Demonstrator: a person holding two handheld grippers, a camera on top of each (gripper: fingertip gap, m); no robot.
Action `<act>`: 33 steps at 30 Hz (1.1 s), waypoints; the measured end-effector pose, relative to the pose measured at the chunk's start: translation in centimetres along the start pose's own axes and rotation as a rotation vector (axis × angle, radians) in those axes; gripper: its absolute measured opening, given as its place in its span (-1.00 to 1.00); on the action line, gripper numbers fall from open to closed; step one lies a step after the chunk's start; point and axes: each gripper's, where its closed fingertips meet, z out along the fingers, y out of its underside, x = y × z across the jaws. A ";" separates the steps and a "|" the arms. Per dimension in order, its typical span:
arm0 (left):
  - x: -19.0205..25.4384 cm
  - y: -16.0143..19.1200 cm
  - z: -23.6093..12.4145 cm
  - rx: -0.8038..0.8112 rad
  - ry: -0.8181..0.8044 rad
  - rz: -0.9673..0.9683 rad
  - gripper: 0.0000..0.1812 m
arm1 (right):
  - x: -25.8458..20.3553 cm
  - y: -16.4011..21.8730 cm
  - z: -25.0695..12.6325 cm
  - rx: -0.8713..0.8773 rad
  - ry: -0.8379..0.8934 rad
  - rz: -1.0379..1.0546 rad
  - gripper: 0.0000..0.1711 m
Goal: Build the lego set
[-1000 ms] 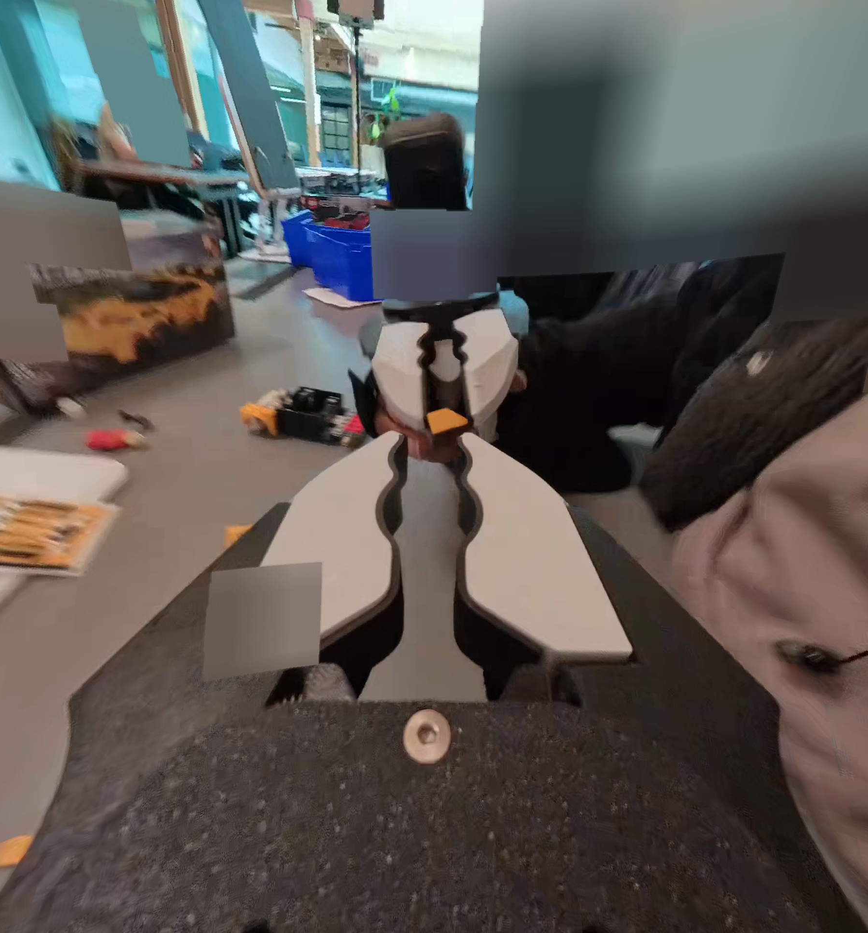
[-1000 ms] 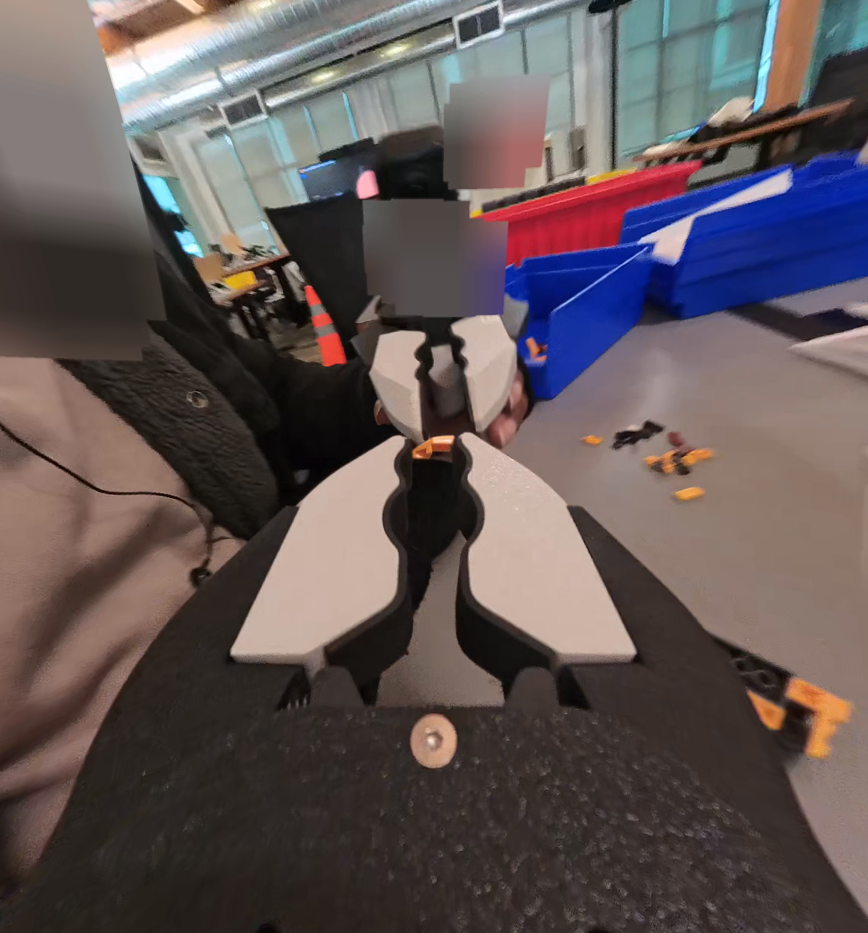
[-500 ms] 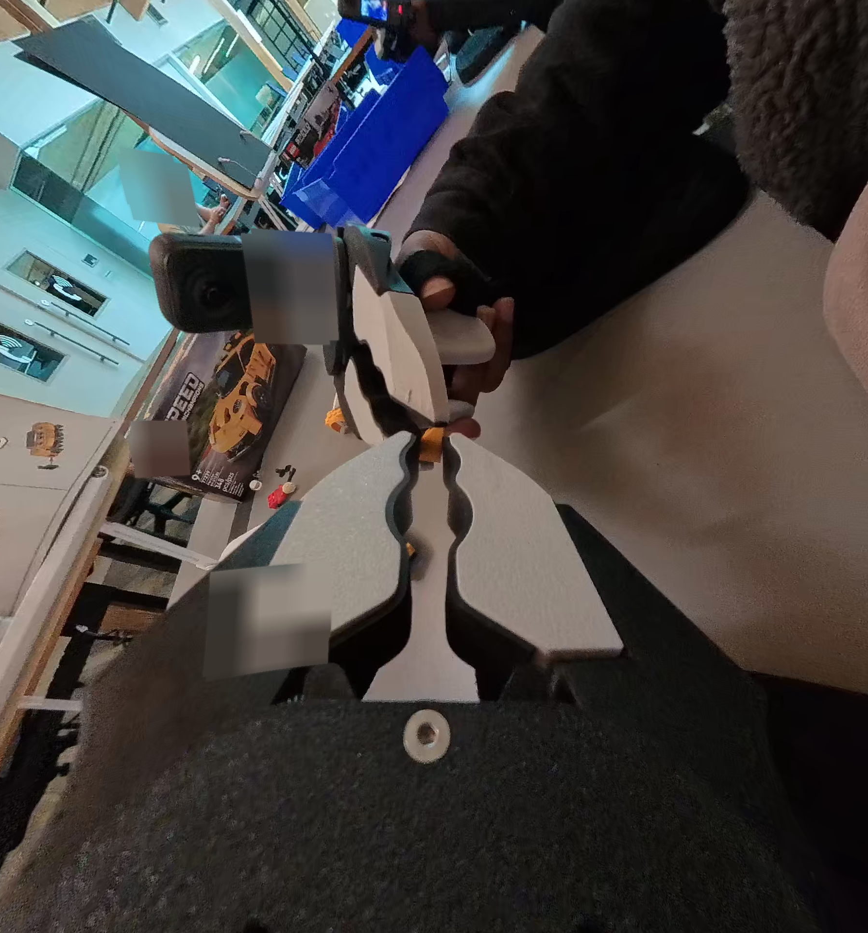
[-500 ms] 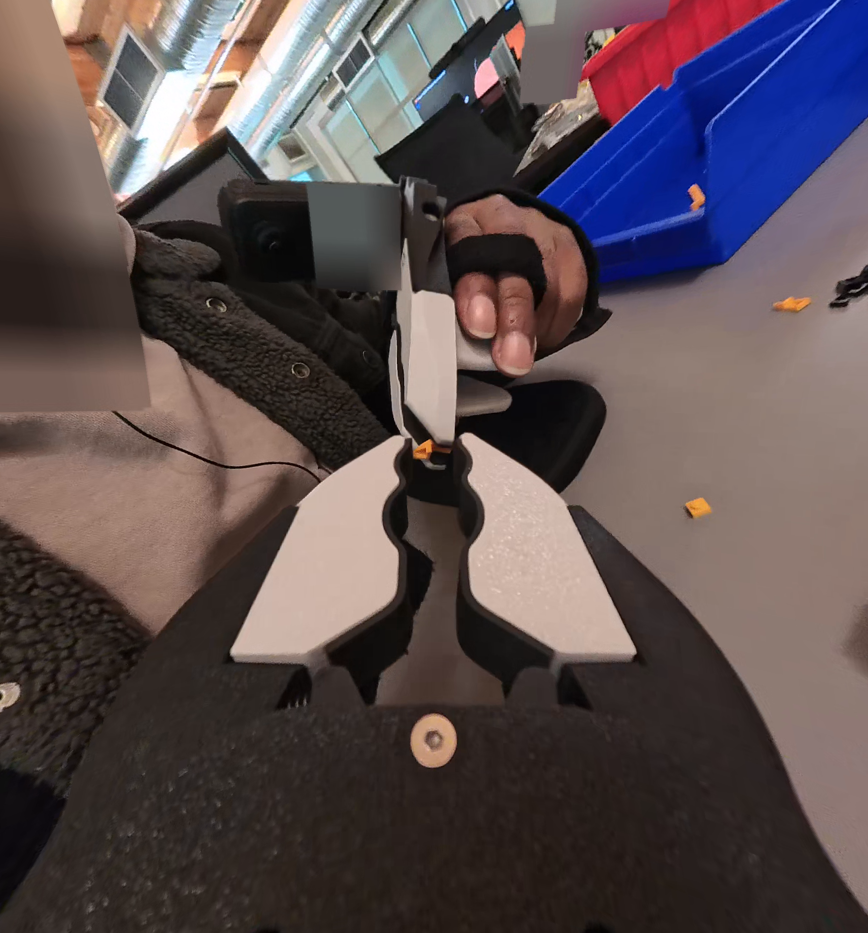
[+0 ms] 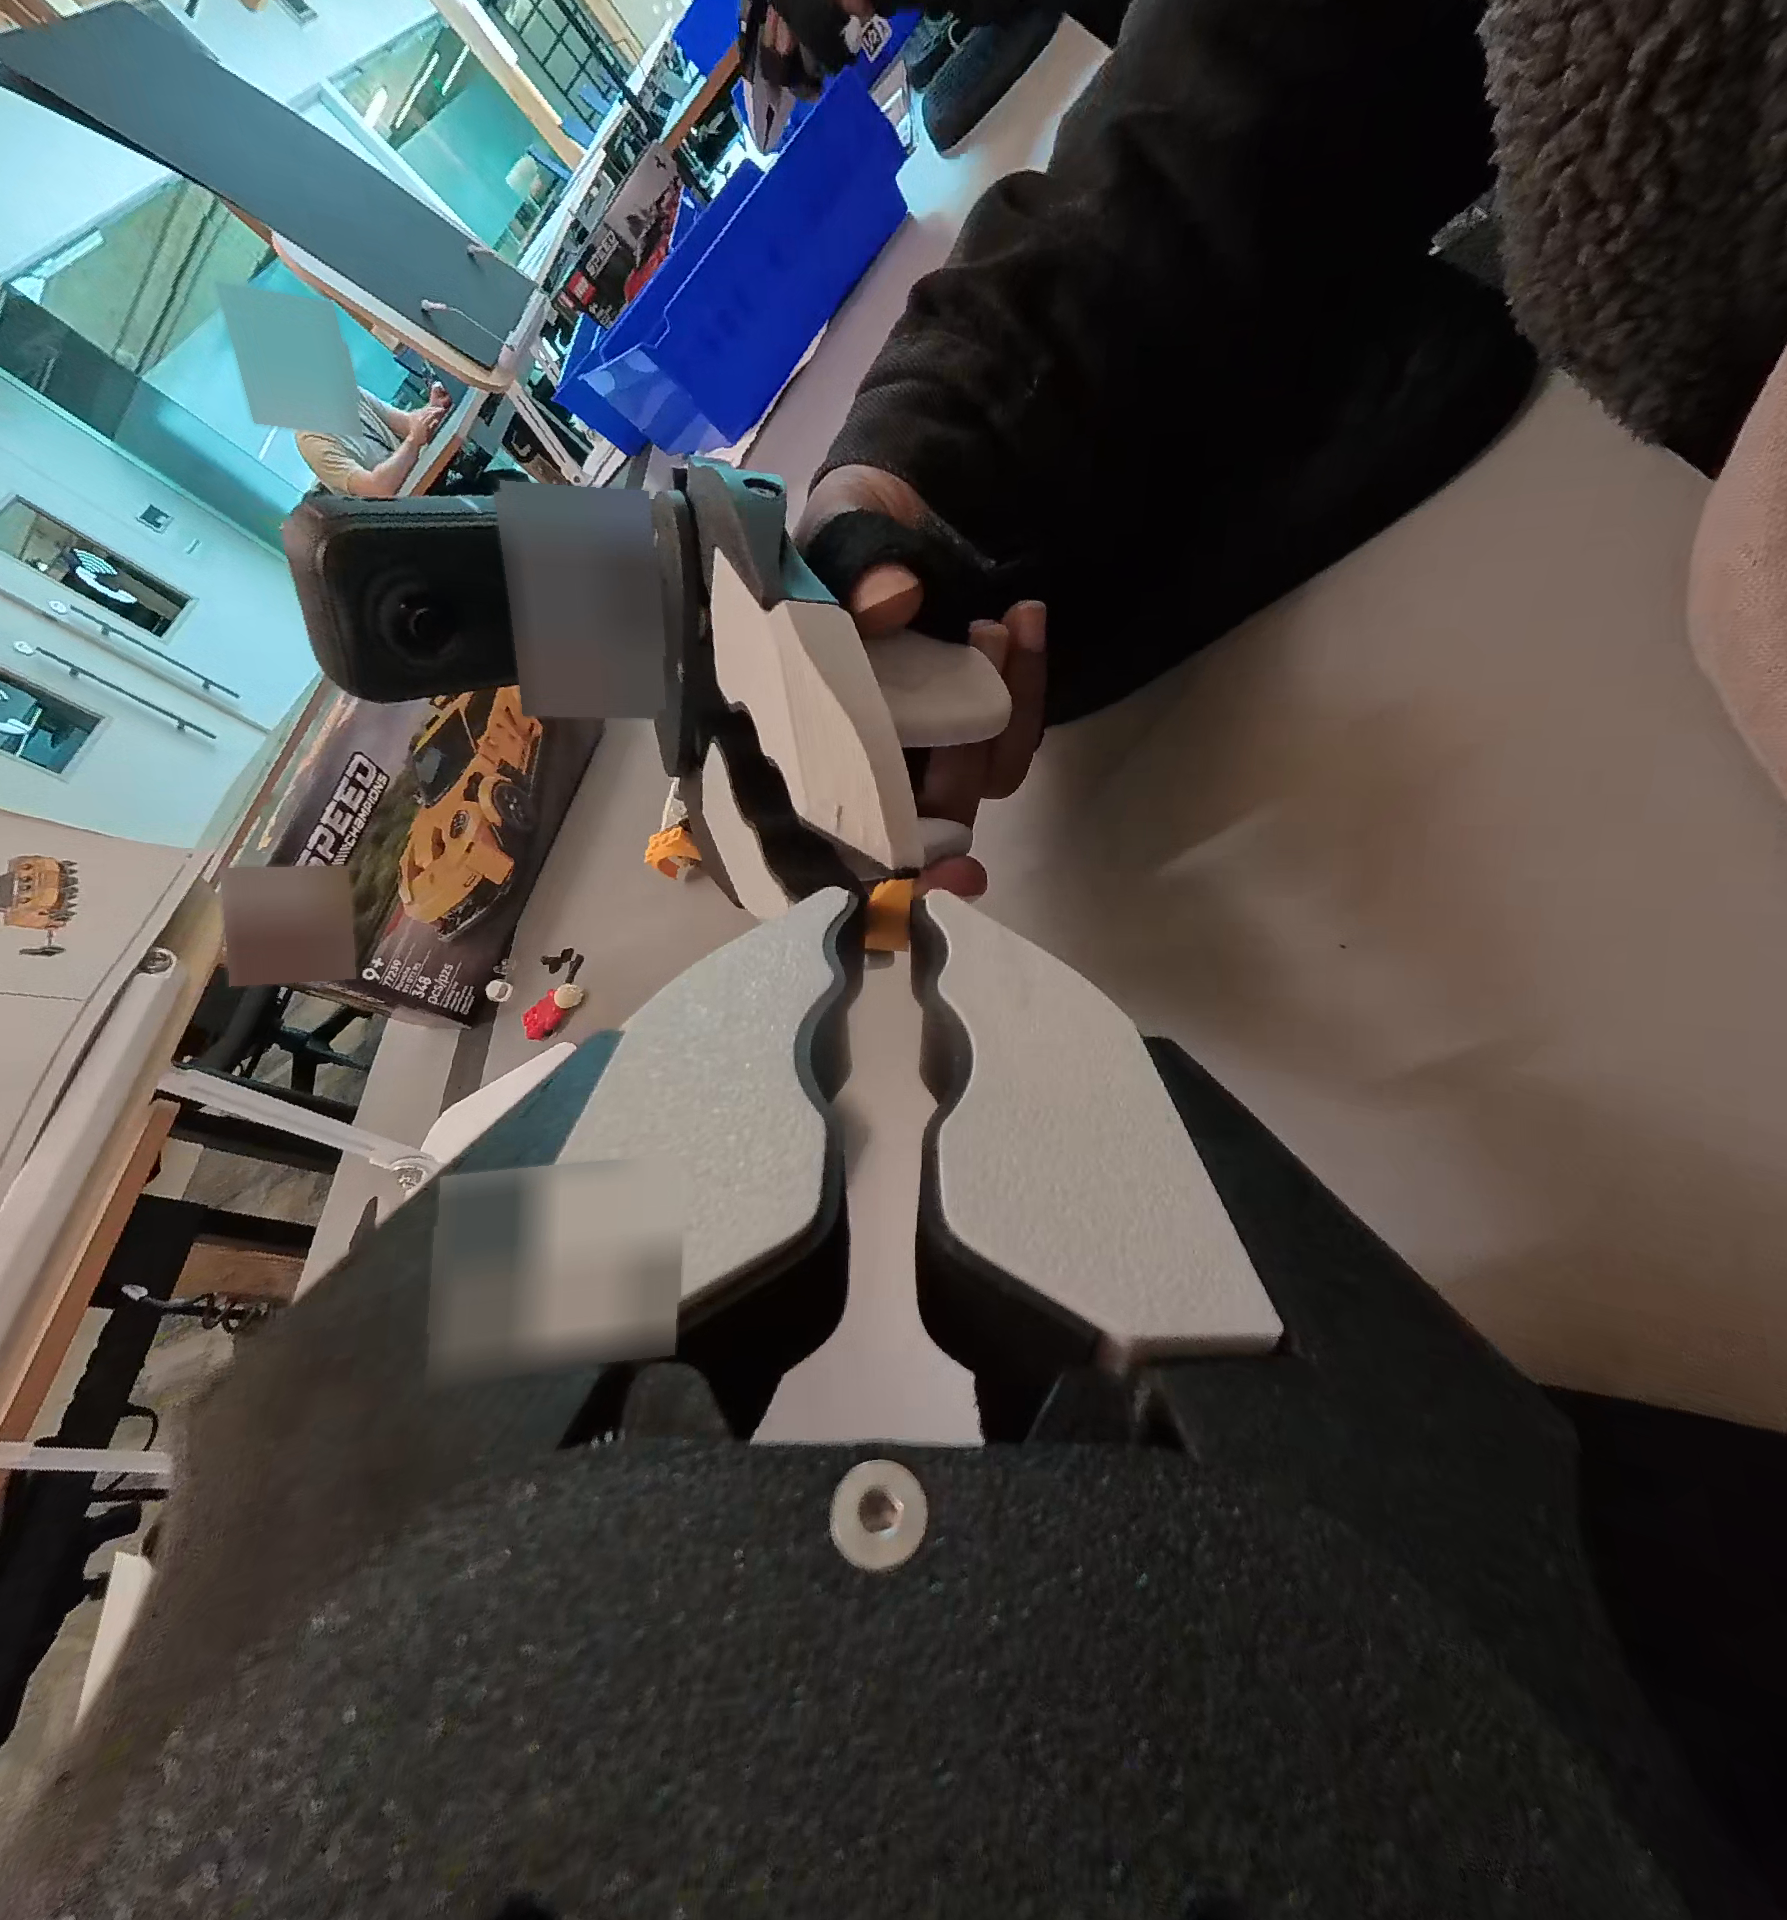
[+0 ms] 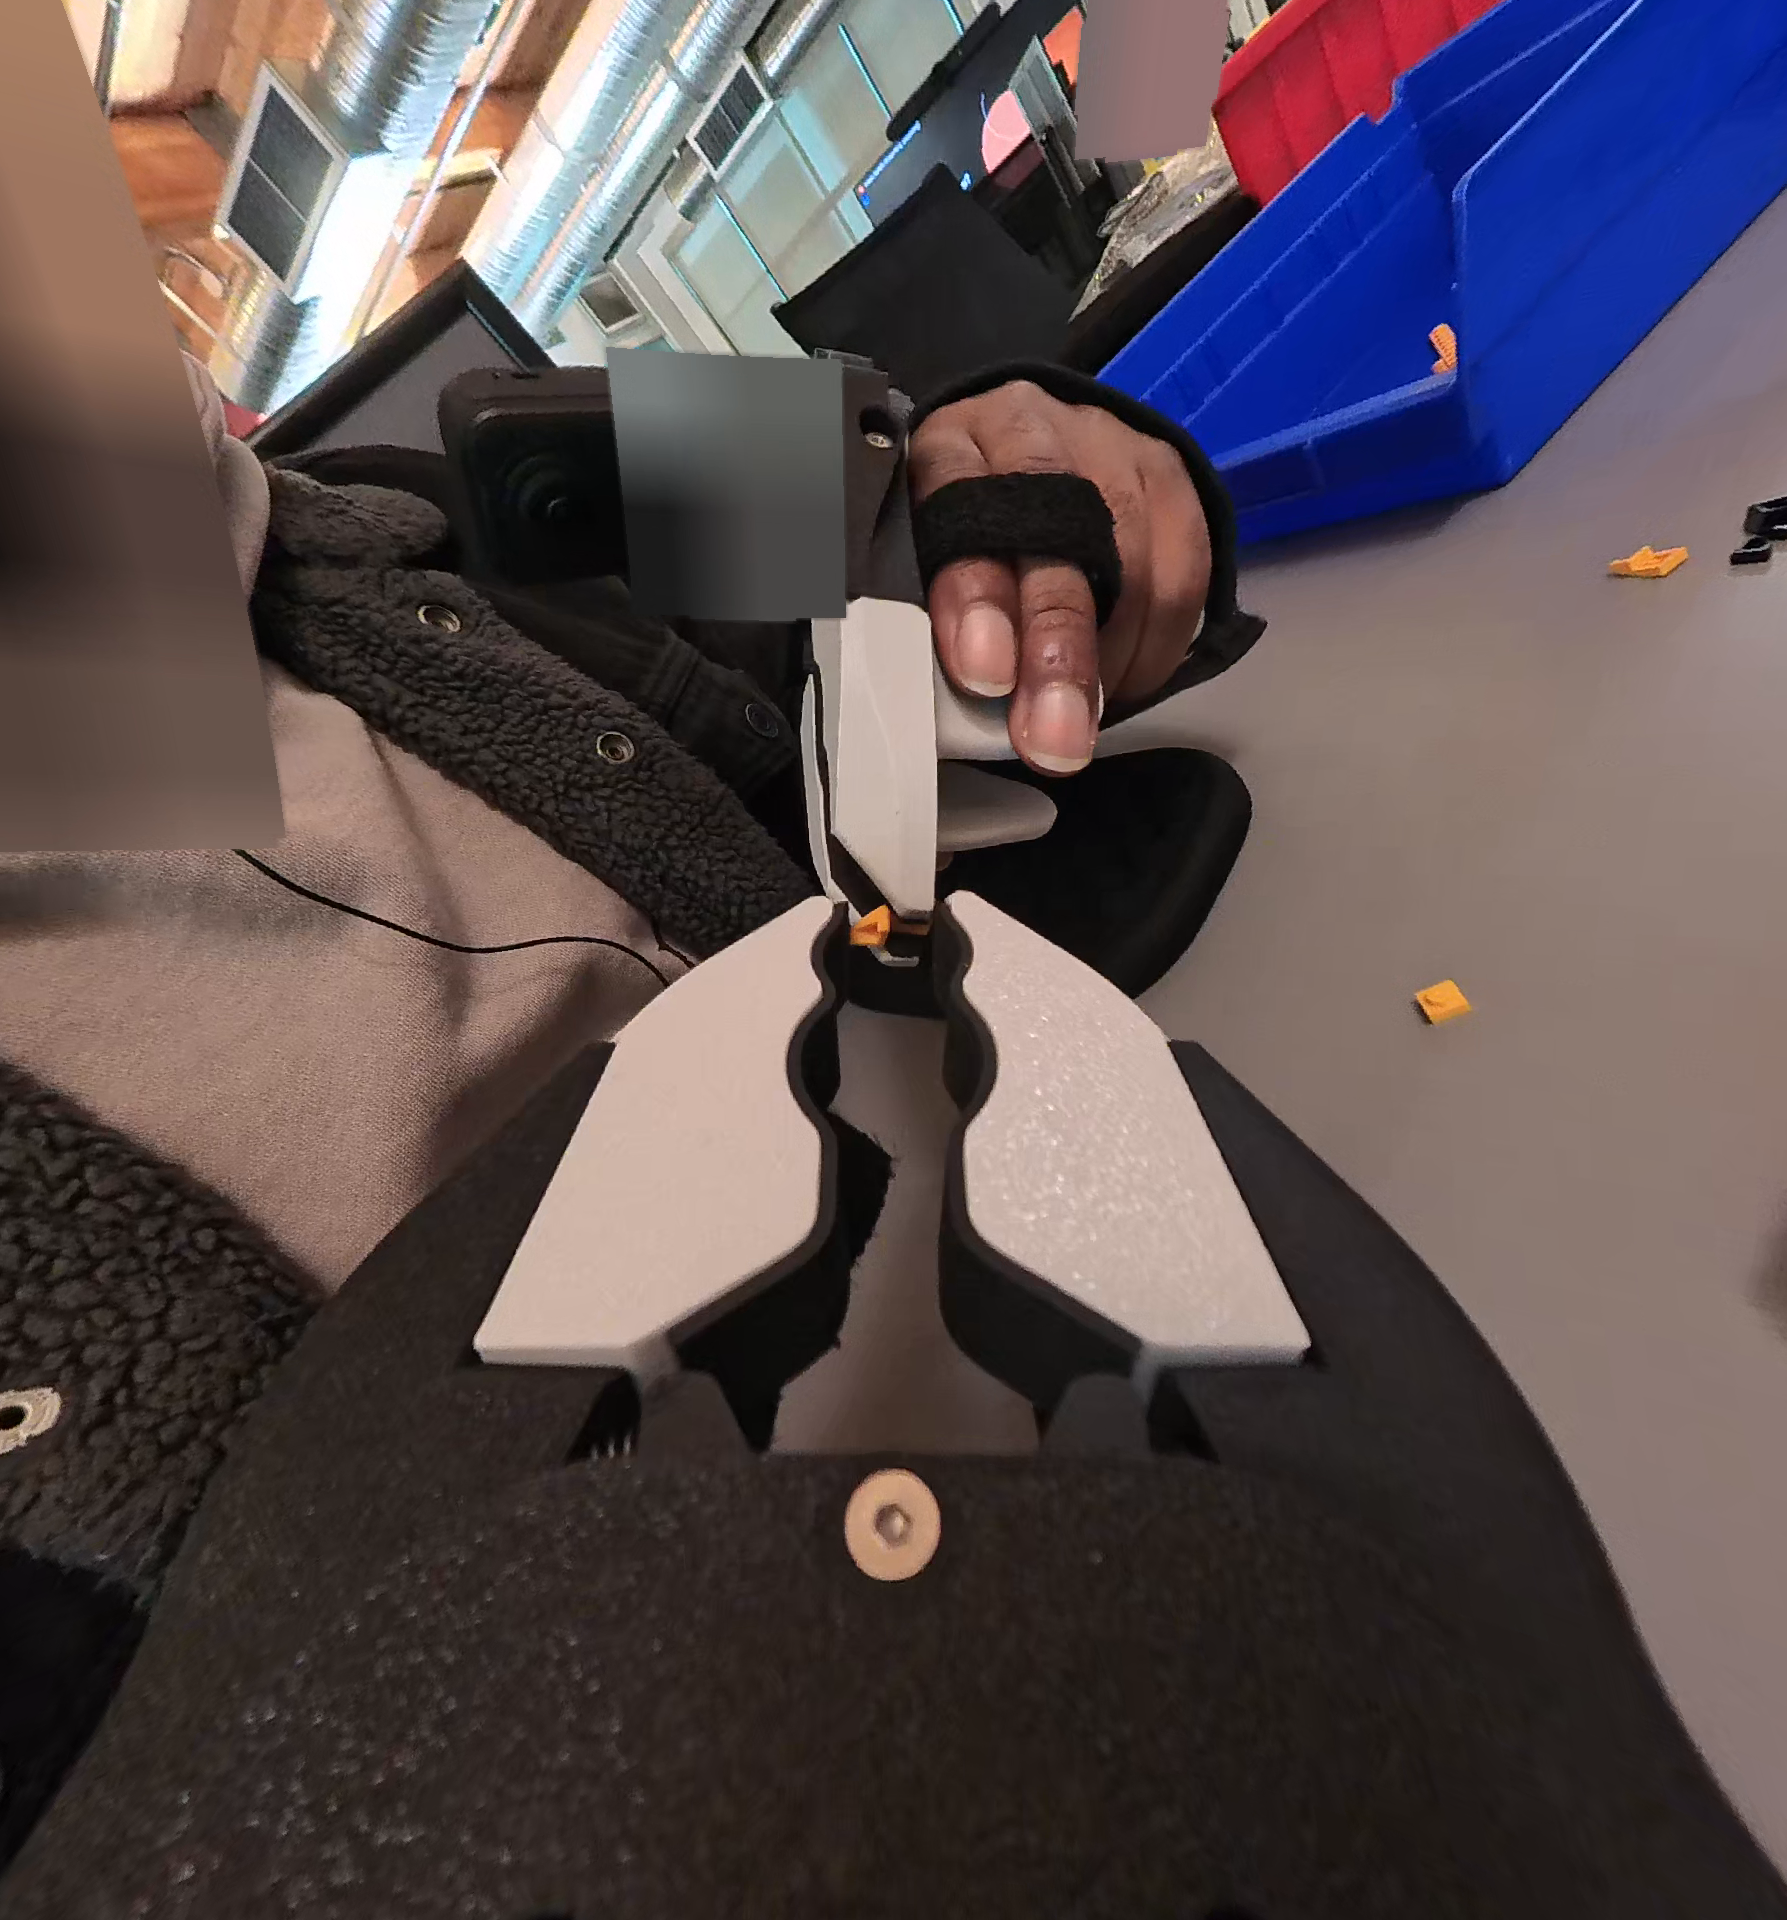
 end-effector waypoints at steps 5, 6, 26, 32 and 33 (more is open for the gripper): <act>-1.4 0.8 0.0 -0.002 -0.064 -0.084 -0.92 | 1.0 -1.1 -1.2 0.041 0.081 -0.025 -0.69; -2.1 1.6 -0.1 -0.020 -0.092 -0.116 -0.92 | 1.9 -1.5 -2.1 0.050 0.160 -0.039 -0.64; -4.1 6.9 0.0 -0.107 -0.160 -0.399 -0.92 | 14.7 0.8 -8.1 -0.318 0.896 -0.119 -0.45; -4.3 8.4 0.2 -0.143 -0.158 -0.487 -0.92 | 11.5 0.1 -6.5 -0.572 1.095 -0.686 -0.51; -4.2 8.7 0.2 -0.150 -0.154 -0.501 -0.91 | 11.0 0.2 -6.1 -0.611 1.111 -0.772 -0.52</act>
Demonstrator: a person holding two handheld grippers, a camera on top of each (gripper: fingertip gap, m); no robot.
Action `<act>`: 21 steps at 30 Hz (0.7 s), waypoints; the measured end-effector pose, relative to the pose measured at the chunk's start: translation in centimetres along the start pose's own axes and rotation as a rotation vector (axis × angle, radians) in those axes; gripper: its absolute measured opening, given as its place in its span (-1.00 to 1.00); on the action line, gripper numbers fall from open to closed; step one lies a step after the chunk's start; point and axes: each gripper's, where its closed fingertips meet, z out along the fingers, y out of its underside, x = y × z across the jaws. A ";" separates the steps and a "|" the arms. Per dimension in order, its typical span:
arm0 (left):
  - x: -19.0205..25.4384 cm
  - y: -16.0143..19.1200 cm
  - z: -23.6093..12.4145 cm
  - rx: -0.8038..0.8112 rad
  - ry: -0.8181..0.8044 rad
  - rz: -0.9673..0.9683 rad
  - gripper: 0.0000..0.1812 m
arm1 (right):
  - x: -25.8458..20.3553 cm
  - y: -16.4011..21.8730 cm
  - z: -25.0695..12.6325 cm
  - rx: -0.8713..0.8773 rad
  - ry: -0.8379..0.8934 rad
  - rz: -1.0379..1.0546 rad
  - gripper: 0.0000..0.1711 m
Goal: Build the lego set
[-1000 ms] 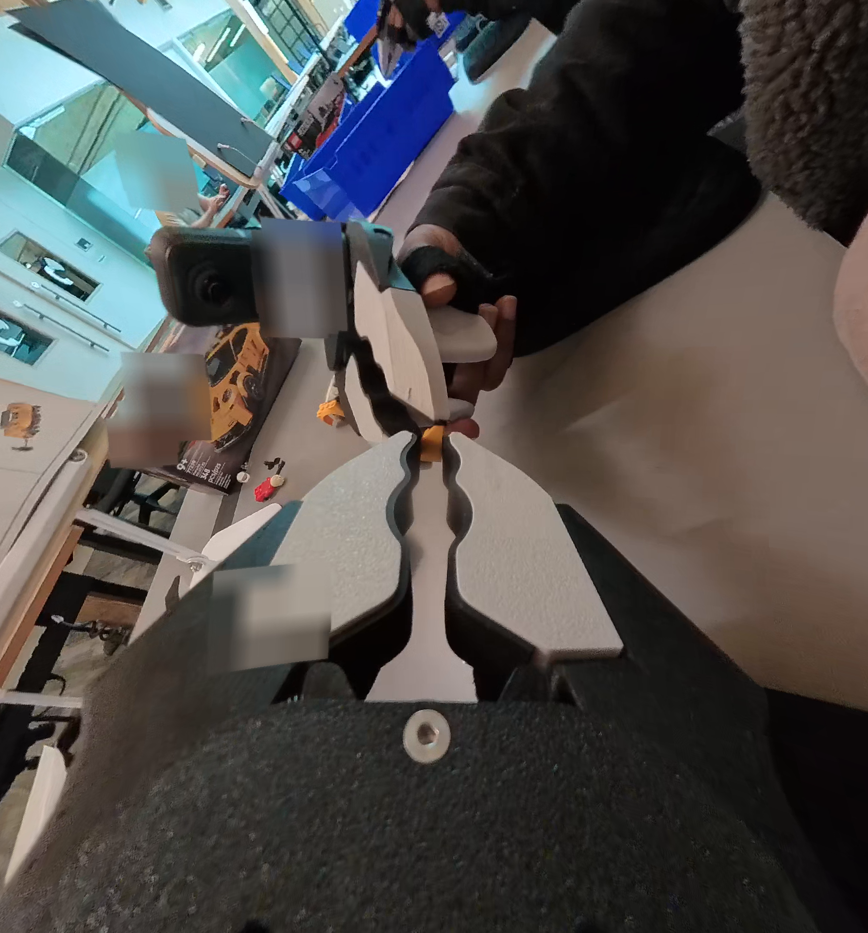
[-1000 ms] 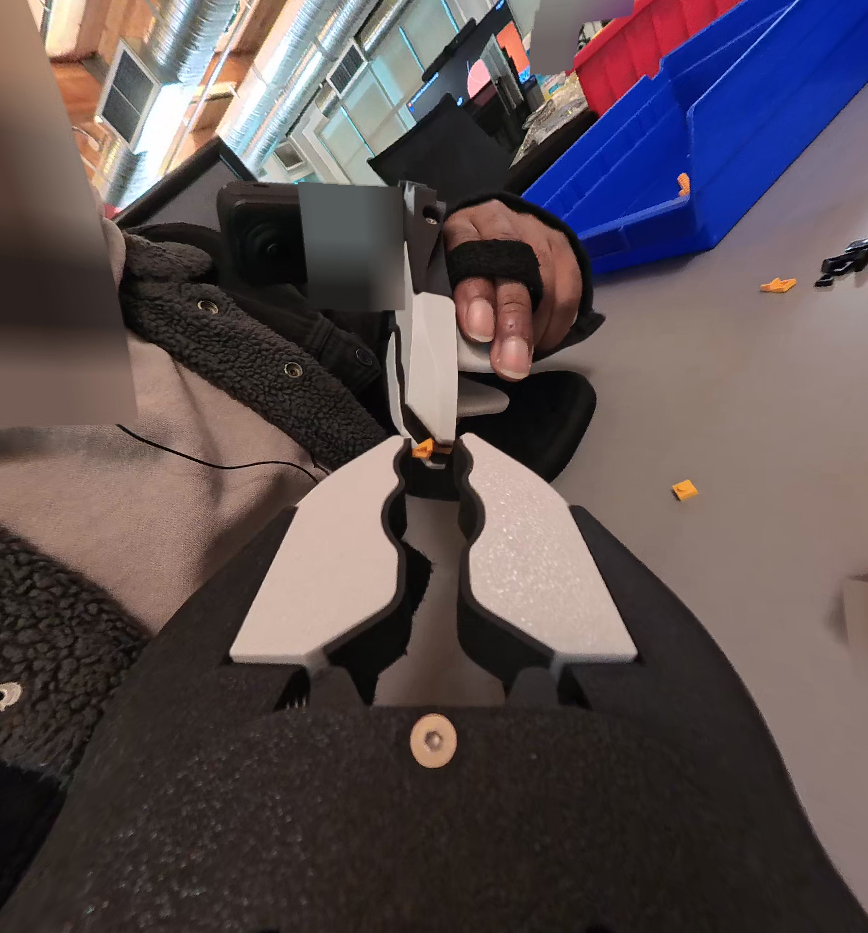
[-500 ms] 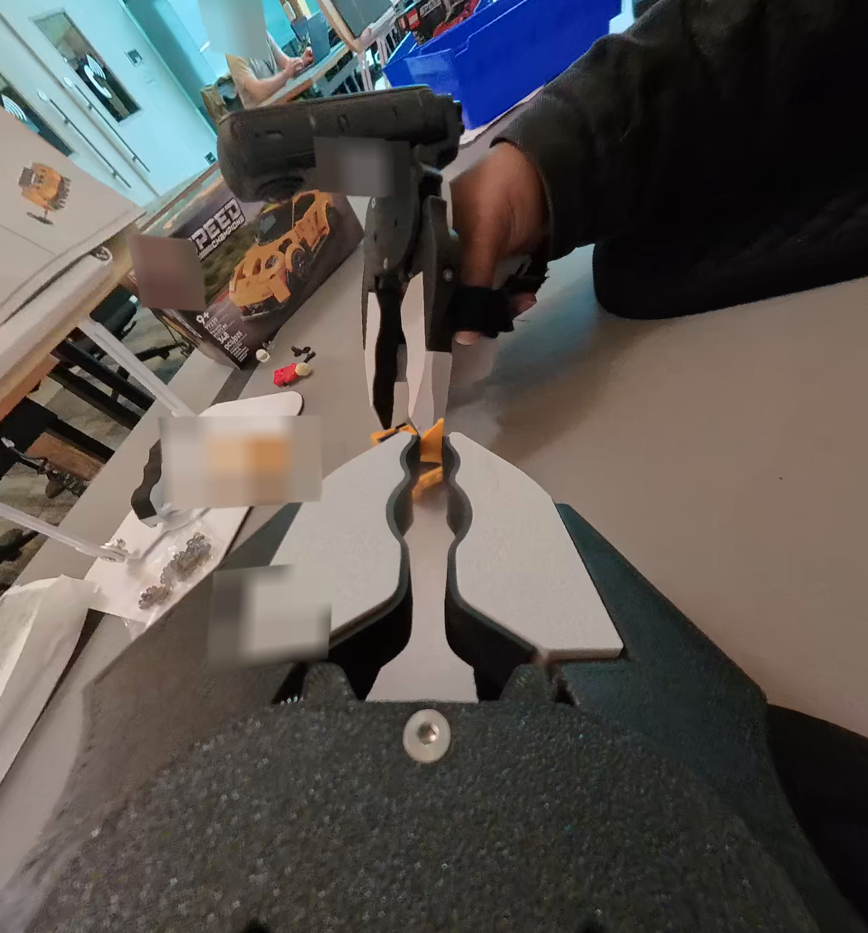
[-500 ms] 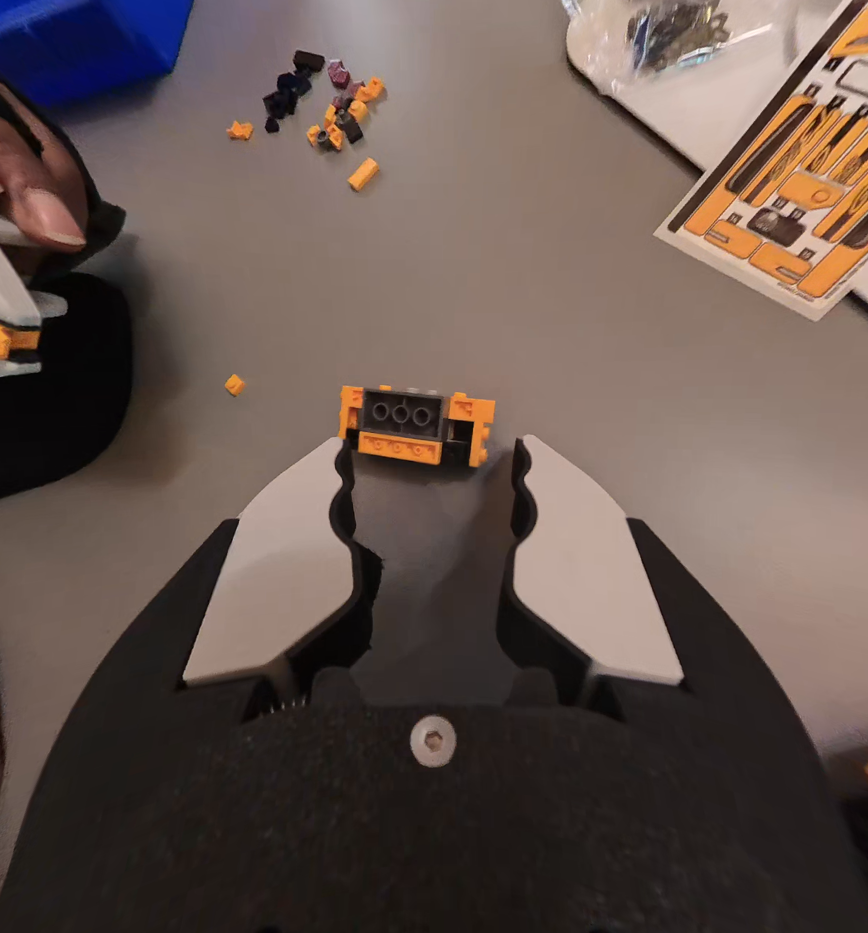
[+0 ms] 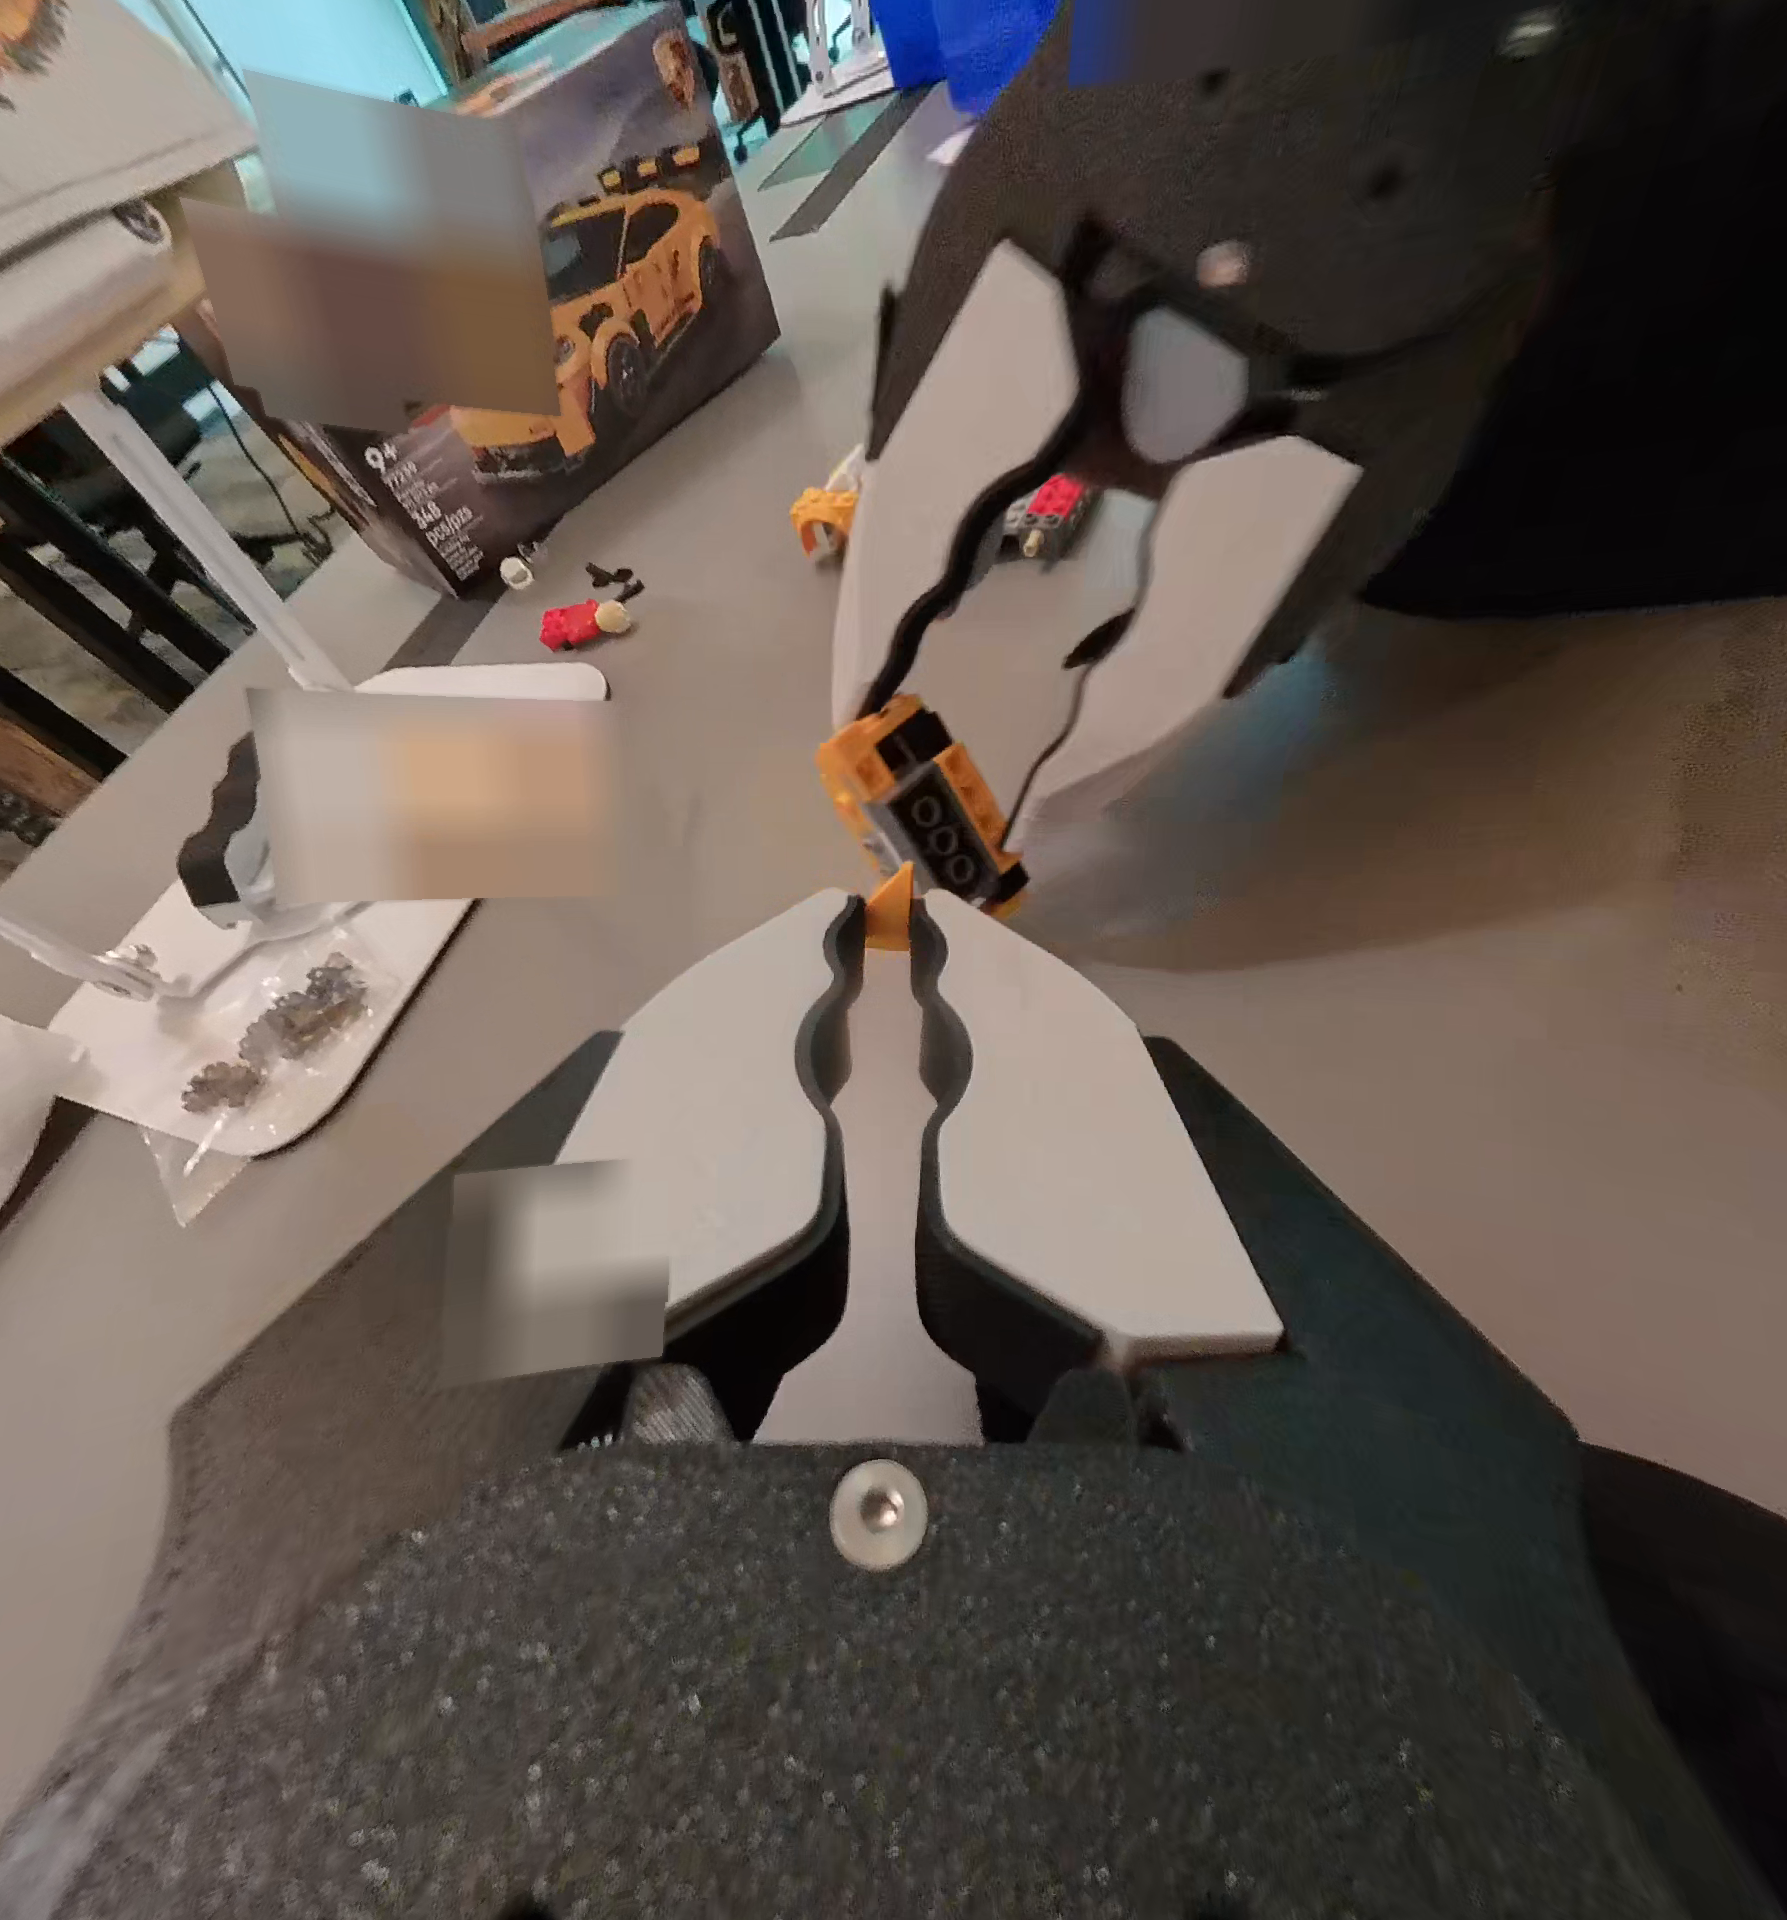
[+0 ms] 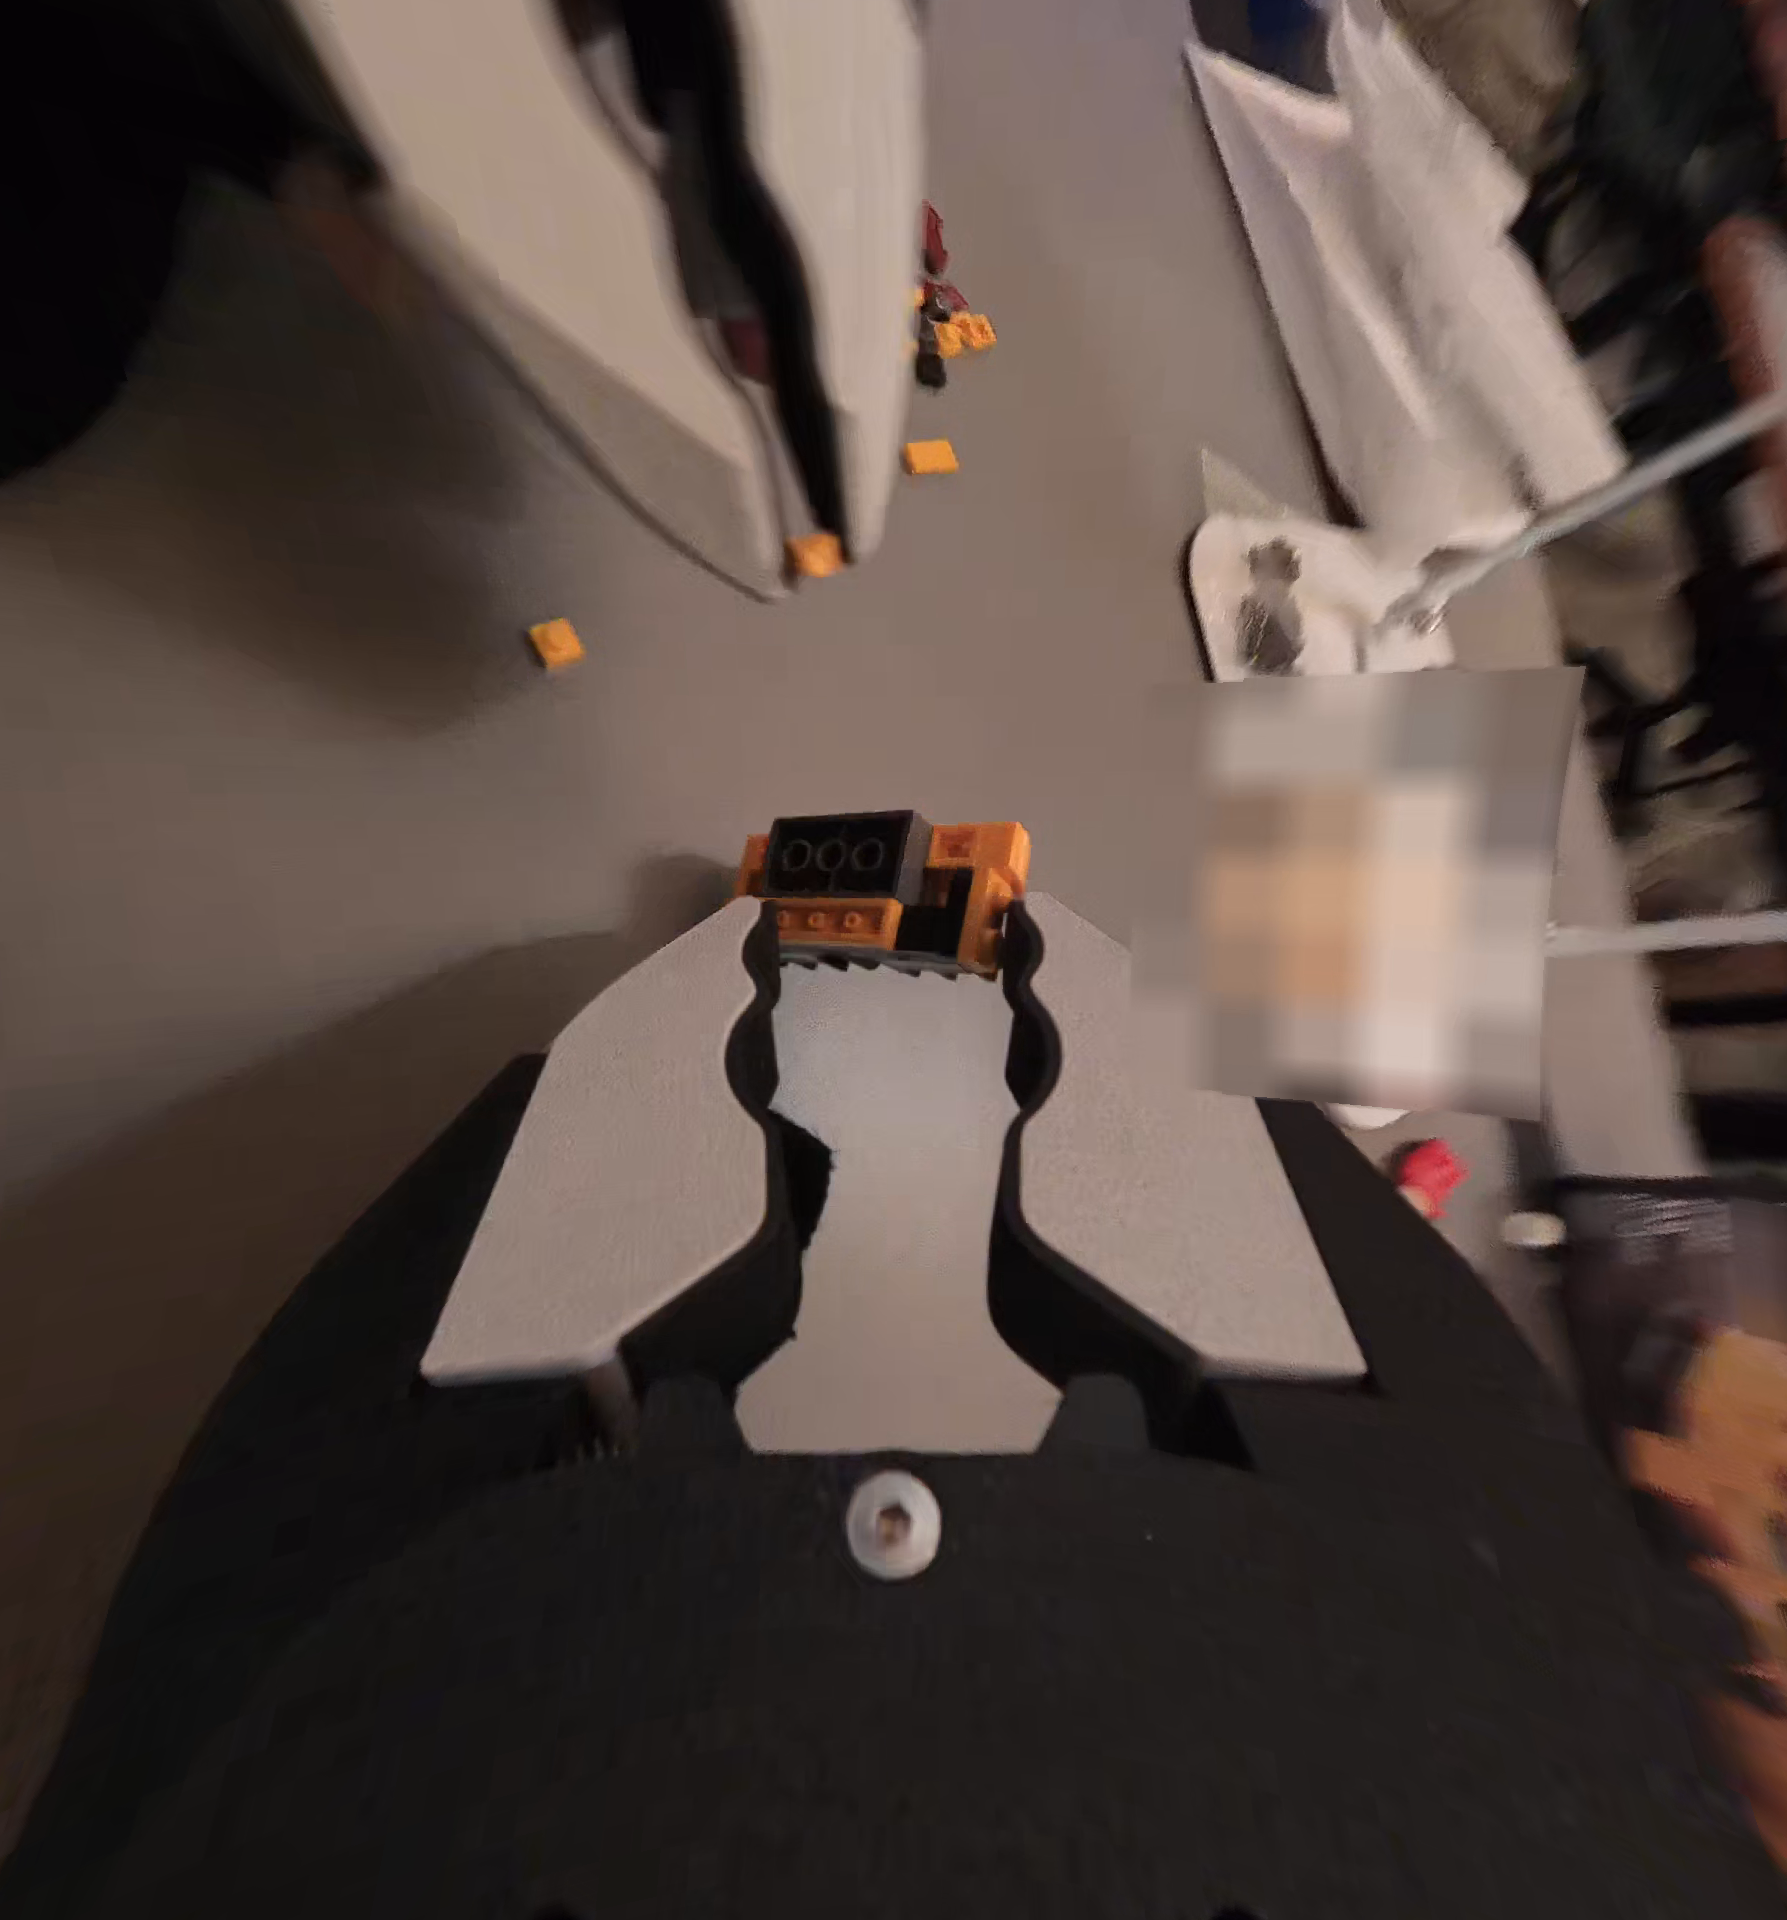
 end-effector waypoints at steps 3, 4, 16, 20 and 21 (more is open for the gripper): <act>0.4 0.4 0.3 -0.015 0.037 -0.028 -0.91 | -1.0 -0.5 -0.7 -0.042 0.129 -0.297 -0.52; 0.6 0.4 0.3 -0.014 0.047 -0.030 -0.91 | -1.6 -0.6 -0.8 -0.046 0.141 -0.364 -0.52; 3.2 -0.4 0.4 0.007 0.174 -0.023 -0.91 | -4.9 -1.0 -1.8 -0.047 0.105 -0.466 -0.48; 3.9 -0.4 0.5 -0.003 0.205 -0.014 -0.92 | -5.0 -1.0 -2.0 -0.062 0.082 -0.406 -0.44; 4.0 -0.3 0.5 -0.007 0.206 -0.011 -0.91 | -5.1 -1.1 -2.0 -0.056 0.070 -0.384 -0.44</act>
